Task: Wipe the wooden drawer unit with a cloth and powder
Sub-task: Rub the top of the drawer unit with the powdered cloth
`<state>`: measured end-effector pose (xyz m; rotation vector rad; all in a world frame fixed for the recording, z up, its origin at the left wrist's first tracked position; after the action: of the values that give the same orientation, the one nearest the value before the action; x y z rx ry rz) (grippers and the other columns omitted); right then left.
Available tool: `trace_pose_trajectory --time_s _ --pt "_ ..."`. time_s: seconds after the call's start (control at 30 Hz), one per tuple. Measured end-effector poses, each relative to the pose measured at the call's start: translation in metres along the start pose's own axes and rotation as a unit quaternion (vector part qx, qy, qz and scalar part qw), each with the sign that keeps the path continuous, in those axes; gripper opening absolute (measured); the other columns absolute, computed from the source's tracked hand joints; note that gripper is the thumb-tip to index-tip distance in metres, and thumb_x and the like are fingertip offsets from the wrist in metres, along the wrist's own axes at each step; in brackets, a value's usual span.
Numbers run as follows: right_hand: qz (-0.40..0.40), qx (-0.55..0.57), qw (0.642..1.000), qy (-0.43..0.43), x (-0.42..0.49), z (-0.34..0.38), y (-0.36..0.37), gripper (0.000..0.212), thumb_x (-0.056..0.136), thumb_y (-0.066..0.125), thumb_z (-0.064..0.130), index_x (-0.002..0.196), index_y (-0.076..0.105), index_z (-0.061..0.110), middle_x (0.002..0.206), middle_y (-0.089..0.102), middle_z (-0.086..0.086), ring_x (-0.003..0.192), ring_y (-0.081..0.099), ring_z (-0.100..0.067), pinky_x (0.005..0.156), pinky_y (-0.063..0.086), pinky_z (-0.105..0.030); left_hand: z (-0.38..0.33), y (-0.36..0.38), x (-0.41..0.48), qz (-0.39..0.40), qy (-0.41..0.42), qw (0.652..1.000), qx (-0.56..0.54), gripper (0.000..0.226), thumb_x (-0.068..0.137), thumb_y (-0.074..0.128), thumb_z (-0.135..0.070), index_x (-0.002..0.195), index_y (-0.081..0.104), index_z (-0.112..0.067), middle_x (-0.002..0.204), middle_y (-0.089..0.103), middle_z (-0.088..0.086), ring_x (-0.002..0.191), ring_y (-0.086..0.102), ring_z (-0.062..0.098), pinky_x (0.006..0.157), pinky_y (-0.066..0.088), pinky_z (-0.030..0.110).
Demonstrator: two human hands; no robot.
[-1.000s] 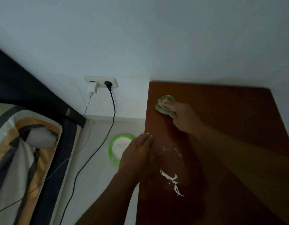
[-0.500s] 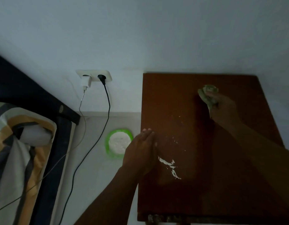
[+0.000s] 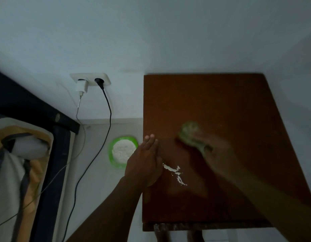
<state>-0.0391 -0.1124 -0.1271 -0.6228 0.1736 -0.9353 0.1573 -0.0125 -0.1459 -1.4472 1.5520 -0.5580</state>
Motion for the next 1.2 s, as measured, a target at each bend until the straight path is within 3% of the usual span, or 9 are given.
trace_pose_trajectory --time_s 0.13,0.2,0.3,0.4,0.53,0.63,0.77,1.0,1.2 --pt "-0.175 -0.068 0.976 0.111 0.049 -0.078 -0.084 0.041 0.091 0.062 -0.006 0.128 0.062 0.011 0.139 0.057 -0.011 0.132 0.053 -0.027 0.115 0.037 -0.049 -0.001 0.007 -0.003 0.016 -0.008 1.000 -0.003 0.074 0.087 0.021 -0.041 0.156 0.021 -0.014 0.166 0.008 0.001 0.152 0.002 0.014 0.124 0.013 0.036" --pt "-0.161 -0.150 0.954 0.205 0.041 -0.104 -0.093 0.045 0.093 0.056 -0.006 0.135 0.056 0.011 0.144 0.051 -0.016 0.135 0.047 -0.035 0.116 0.033 -0.042 0.001 0.009 -0.004 0.026 -0.009 1.000 -0.004 0.075 0.087 0.021 -0.041 0.156 0.019 -0.015 0.166 0.006 0.001 0.152 0.000 0.014 0.124 0.014 0.038" --pt "-0.136 -0.238 0.955 0.113 0.016 -0.083 -0.056 0.054 0.090 0.050 -0.016 0.140 0.048 0.004 0.151 0.039 -0.020 0.142 0.032 -0.046 0.118 0.026 -0.053 0.003 0.010 -0.004 0.041 -0.008 0.999 -0.006 0.076 0.086 0.021 -0.043 0.157 0.015 -0.016 0.166 0.002 0.000 0.152 -0.004 0.013 0.123 0.015 0.041" --pt "-0.081 -0.218 0.972 0.034 -0.019 -0.030 0.004 0.072 0.085 0.048 -0.022 0.144 0.045 0.019 0.155 0.036 -0.010 0.145 0.031 -0.036 0.121 0.025 -0.044 0.002 0.009 -0.004 0.047 -0.008 0.999 0.003 0.077 0.087 0.022 -0.044 0.157 0.014 -0.016 0.166 0.001 0.001 0.152 -0.005 0.013 0.124 0.013 0.039" --pt "-0.022 -0.123 0.992 0.003 -0.073 0.031 0.068 0.063 0.085 0.052 -0.019 0.140 0.051 0.011 0.150 0.044 -0.003 0.143 0.038 -0.017 0.115 0.033 -0.042 -0.001 0.008 -0.002 0.058 0.001 0.998 0.025 0.064 0.100 0.031 -0.034 0.157 0.012 -0.013 0.166 0.000 0.004 0.152 -0.004 0.016 0.124 0.009 0.036" --pt "-0.069 -0.099 0.992 0.045 -0.079 0.026 0.043 0.059 0.083 0.056 -0.020 0.135 0.056 0.007 0.146 0.049 -0.001 0.140 0.042 -0.010 0.115 0.037 -0.033 -0.001 0.011 -0.011 0.052 0.005 0.998 0.033 0.063 0.101 0.029 -0.036 0.157 0.010 -0.012 0.166 -0.001 0.005 0.152 -0.004 0.017 0.124 0.008 0.038" --pt "-0.178 -0.129 0.963 0.156 -0.087 -0.022 -0.035 0.055 0.091 0.053 -0.010 0.143 0.047 0.008 0.152 0.043 -0.007 0.143 0.037 -0.019 0.116 0.036 -0.048 0.001 0.029 -0.053 0.031 0.029 0.999 0.034 0.074 0.090 0.021 -0.040 0.157 0.006 -0.012 0.166 -0.006 0.004 0.152 -0.010 0.016 0.124 0.005 0.036" --pt "-0.110 -0.303 0.914 0.247 -0.105 -0.067 -0.029 0.066 0.094 0.020 0.033 0.155 0.015 0.009 0.164 0.011 -0.015 0.152 0.003 -0.034 0.119 0.008 -0.055 0.012 0.056 -0.109 -0.022 0.023 0.999 0.019 0.077 0.087 0.014 -0.045 0.157 0.001 -0.016 0.163 -0.014 -0.002 0.150 -0.016 0.009 0.123 0.005 0.030" --pt "-0.129 -0.302 0.909 0.259 -0.130 -0.045 -0.004 0.063 0.097 0.036 0.019 0.155 0.016 0.006 0.162 0.015 -0.019 0.151 0.006 -0.036 0.120 0.016 -0.057 0.010 0.067 -0.132 -0.024 -0.008 0.999 0.028 0.078 0.084 0.008 -0.048 0.154 -0.011 -0.020 0.161 -0.022 -0.005 0.148 -0.021 0.008 0.122 0.007 0.029"
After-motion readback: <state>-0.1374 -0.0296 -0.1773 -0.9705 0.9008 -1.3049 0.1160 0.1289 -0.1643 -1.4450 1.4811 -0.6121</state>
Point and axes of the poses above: each hand's wrist, its own x-axis towards the middle knuckle, its own y-axis out of the palm, z = x × y, the point moved 6 cm from there along x, towards the middle knuckle
